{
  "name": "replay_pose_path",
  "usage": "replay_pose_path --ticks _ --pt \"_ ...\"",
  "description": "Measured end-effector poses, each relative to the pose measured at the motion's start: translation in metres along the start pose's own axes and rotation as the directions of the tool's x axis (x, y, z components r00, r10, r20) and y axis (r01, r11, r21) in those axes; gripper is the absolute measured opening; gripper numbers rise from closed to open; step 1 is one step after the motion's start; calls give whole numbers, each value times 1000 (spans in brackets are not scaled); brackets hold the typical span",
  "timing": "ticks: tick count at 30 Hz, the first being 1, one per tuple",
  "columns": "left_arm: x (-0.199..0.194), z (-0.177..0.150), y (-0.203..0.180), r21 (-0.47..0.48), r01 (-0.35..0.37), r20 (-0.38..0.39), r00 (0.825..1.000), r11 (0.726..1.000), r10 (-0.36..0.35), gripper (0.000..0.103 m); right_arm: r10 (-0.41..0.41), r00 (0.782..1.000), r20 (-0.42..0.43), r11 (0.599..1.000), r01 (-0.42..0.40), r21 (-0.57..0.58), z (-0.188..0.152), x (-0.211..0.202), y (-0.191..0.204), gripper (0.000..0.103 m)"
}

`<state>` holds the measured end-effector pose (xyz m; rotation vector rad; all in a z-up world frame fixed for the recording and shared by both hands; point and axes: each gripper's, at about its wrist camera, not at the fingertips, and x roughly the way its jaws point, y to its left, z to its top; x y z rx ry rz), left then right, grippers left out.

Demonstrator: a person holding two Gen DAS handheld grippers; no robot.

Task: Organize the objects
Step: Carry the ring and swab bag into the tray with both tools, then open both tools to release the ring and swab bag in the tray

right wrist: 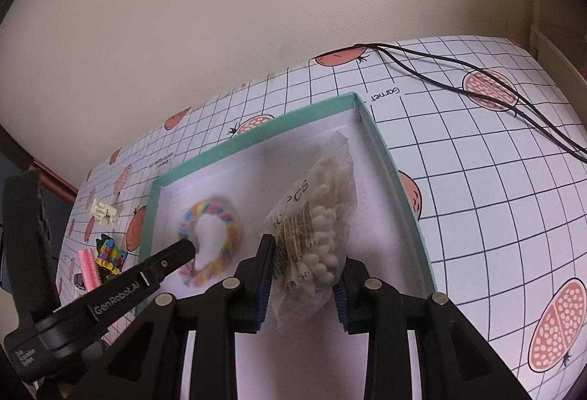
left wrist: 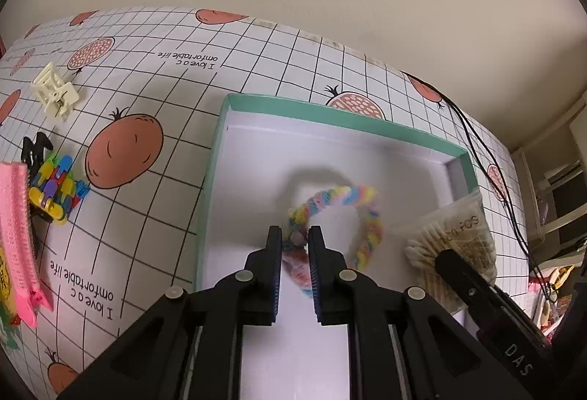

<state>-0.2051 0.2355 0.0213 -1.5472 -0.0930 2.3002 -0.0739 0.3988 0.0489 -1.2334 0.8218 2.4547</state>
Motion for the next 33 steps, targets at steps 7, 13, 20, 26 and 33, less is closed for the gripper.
replay_pose_path --ticks 7,13,20,26,33 --pt "-16 -3 3 -12 2 26 1000 1000 -1 24 -3 1000 15 1000 3 -1 0 -9 2 39" --pt "-38 -8 2 8 -7 80 997 1000 6 27 -22 999 40 997 25 -71 -1 -24 15 44" --pt "-54 -13 8 -15 -35 117 992 999 37 35 -69 996 49 990 74 -116 -3 -32 18 44" --pt "-65 -19 20 -48 -37 155 987 998 44 76 -71 997 40 987 76 -139 -9 -34 20 60" --pt "-77 -25 31 -65 -70 193 978 995 81 99 -78 996 45 981 85 -172 -15 -35 28 78"
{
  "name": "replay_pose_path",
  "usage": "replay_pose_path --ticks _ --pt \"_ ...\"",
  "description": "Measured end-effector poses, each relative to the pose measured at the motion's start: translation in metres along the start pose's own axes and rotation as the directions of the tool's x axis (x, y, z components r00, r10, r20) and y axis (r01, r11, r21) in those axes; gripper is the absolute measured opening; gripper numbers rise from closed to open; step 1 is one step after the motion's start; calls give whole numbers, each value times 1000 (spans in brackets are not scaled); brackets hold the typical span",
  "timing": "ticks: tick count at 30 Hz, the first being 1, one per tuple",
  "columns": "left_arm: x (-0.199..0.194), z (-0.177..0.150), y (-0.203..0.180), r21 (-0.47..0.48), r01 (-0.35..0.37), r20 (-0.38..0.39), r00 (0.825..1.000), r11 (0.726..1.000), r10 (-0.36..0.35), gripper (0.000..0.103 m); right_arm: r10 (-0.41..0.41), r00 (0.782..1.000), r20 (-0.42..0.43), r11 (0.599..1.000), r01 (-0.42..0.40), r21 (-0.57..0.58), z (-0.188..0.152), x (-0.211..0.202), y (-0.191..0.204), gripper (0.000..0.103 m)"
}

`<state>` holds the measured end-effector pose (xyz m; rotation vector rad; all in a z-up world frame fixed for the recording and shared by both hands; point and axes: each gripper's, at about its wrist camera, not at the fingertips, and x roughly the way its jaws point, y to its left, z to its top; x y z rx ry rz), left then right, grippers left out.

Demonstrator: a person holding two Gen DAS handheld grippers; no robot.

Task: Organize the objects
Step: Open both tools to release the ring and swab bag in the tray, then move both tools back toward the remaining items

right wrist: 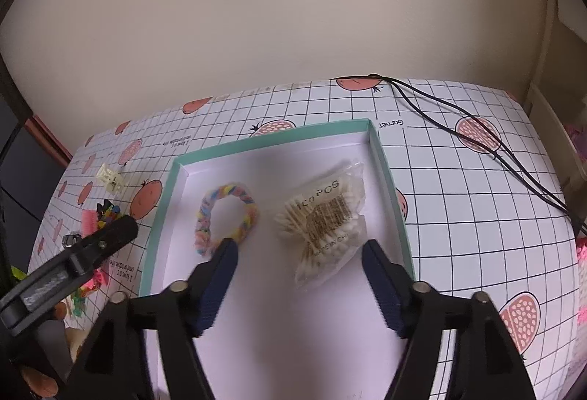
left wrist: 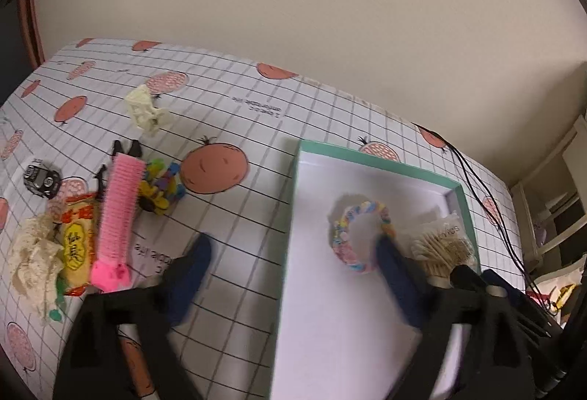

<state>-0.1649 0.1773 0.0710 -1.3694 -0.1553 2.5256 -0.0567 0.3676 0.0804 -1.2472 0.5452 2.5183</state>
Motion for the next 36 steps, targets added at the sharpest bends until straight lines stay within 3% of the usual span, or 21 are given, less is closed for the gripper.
replay_pose_path --ticks 11,30,36 --pt "-15 -3 26 -41 -32 36 999 999 34 103 3 1000 8 999 -2 -43 -6 -6 13 103" --pt "-34 -22 73 -125 5 38 999 992 0 103 -79 997 -13 993 78 -85 -13 -13 35 103" --pt "-54 -19 105 -187 17 72 997 982 -4 103 -36 999 14 998 37 -56 -8 -24 46 103"
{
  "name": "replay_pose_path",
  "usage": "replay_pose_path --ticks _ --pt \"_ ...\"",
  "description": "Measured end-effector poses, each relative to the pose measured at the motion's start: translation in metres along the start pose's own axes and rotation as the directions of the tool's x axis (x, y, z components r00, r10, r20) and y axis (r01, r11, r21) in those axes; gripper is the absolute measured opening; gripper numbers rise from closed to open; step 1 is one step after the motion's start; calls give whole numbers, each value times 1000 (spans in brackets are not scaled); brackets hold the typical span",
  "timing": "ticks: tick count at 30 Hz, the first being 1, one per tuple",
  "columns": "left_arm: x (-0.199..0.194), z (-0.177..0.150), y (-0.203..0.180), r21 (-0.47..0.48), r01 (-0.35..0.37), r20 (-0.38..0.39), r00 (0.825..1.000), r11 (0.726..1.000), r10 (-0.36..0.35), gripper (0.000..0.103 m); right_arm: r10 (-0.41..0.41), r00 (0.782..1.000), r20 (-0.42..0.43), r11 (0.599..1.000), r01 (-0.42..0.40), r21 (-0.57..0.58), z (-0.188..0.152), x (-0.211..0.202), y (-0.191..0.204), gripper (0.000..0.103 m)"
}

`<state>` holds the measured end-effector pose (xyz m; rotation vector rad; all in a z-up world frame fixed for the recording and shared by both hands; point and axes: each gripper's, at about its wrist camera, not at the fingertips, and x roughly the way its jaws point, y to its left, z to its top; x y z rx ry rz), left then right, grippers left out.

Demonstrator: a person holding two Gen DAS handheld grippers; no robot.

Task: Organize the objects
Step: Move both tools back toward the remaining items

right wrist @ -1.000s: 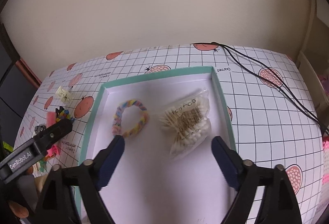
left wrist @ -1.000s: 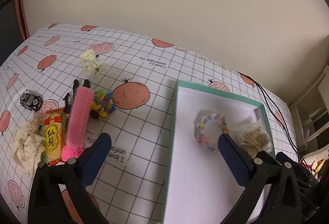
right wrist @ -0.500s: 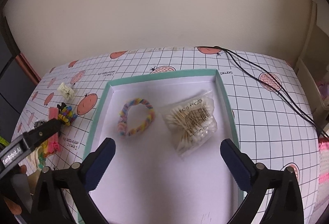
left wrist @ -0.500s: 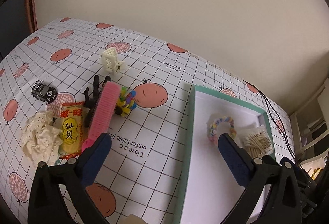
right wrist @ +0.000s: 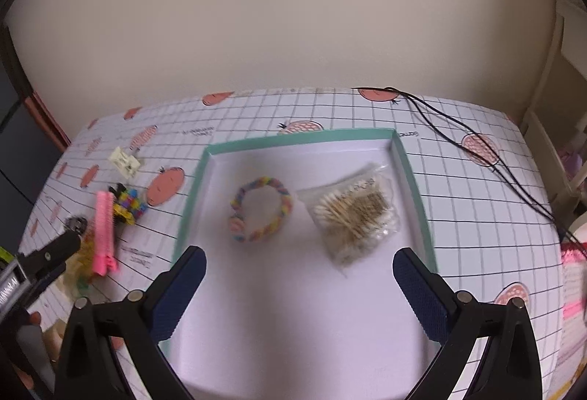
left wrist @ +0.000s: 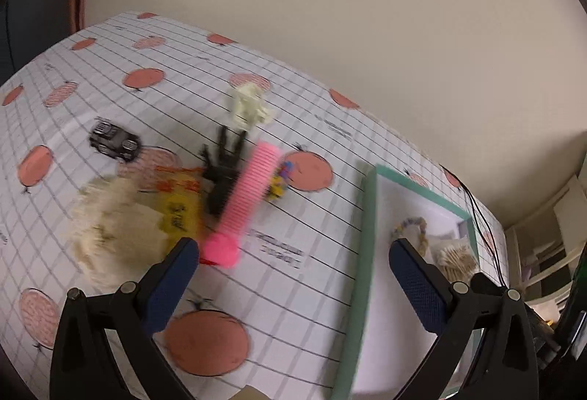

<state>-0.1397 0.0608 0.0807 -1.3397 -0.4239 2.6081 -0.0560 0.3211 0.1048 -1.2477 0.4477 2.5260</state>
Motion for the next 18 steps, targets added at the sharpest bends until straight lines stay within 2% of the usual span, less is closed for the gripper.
replay_pose_path --ticks 3,7,12,18 --pt "-6 5 18 -17 -28 15 999 999 28 103 34 999 1 999 -34 4 2 -2 10 103" --pt "-14 8 47 -63 -54 15 998 997 55 103 38 999 17 998 -37 -43 4 -3 30 103" --pt "-28 13 97 -205 -57 26 998 977 64 103 57 998 33 993 -53 -103 6 -6 65 103" --pt "-43 18 136 -242 -152 23 986 958 163 103 113 993 44 979 -104 -175 5 -7 111 103"
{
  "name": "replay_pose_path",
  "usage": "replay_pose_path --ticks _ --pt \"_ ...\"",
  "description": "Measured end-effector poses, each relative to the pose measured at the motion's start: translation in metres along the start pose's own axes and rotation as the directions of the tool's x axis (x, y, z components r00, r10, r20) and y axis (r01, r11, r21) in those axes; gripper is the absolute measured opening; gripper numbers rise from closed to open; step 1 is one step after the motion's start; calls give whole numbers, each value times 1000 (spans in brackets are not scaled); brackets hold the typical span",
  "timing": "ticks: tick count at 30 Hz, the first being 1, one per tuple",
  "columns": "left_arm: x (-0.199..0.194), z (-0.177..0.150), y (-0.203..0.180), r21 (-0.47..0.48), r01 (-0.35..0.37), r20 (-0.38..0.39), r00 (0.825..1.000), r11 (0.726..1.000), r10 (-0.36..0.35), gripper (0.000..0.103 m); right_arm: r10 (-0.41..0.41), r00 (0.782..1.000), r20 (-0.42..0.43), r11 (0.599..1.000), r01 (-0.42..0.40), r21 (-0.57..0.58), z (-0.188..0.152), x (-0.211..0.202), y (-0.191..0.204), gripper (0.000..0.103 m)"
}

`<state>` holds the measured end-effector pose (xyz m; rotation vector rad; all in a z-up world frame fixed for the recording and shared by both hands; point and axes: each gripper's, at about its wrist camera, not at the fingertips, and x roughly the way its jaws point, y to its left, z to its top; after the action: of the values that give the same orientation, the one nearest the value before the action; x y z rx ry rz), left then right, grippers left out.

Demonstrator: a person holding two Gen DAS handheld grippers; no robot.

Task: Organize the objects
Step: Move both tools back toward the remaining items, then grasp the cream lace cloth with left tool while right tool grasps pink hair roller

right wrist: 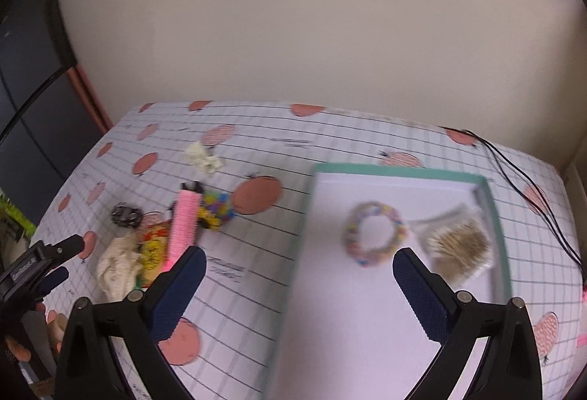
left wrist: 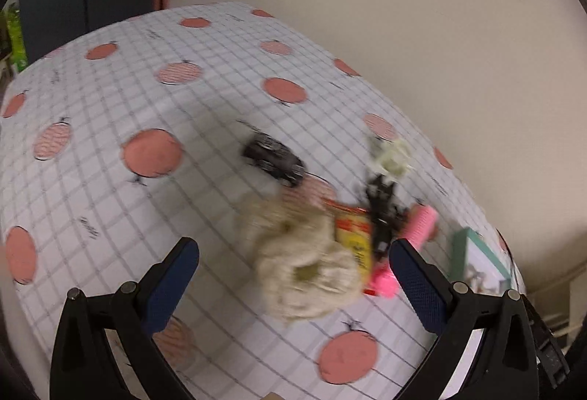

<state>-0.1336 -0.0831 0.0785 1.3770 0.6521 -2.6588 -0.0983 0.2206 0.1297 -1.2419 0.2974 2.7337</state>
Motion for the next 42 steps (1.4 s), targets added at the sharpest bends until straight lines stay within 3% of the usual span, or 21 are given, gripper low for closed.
replay_pose_path --ticks 5,12,17,22,26,28,30,32,38,42 --pt "-2 7 17 -12 -33 19 999 999 33 103 40 999 8 999 -40 -19 2 7 30 103" --pt "9 7 16 29 -51 -12 999 998 51 103 135 990 -30 988 -137 -69 -1 29 72 103" --pt "25 4 21 16 -56 -63 996 998 57 103 128 990 -57 989 -132 -71 -9 51 85 103" --pt "34 2 23 38 -79 -89 993 996 82 103 123 989 -80 991 -127 -50 -15 73 90 93" --pt "40 2 24 26 -63 -109 992 998 65 103 152 983 -99 988 -154 -18 -18 84 91 91" --pt "43 1 24 24 -50 -115 992 998 52 103 151 984 -99 988 -153 -14 -20 89 93 86" --pt "45 0 22 27 -45 -117 992 999 48 100 158 983 -92 987 -159 -9 -20 92 94 83" --pt "46 0 21 23 -37 -122 992 999 39 89 165 982 -88 986 -165 3 -21 94 94 80" --pt "53 -3 16 29 -18 -145 989 999 22 70 171 982 -80 985 -170 24 -20 100 97 69" --pt "57 -6 13 37 -17 -157 987 999 22 62 172 981 -93 985 -172 3 -23 106 102 62"
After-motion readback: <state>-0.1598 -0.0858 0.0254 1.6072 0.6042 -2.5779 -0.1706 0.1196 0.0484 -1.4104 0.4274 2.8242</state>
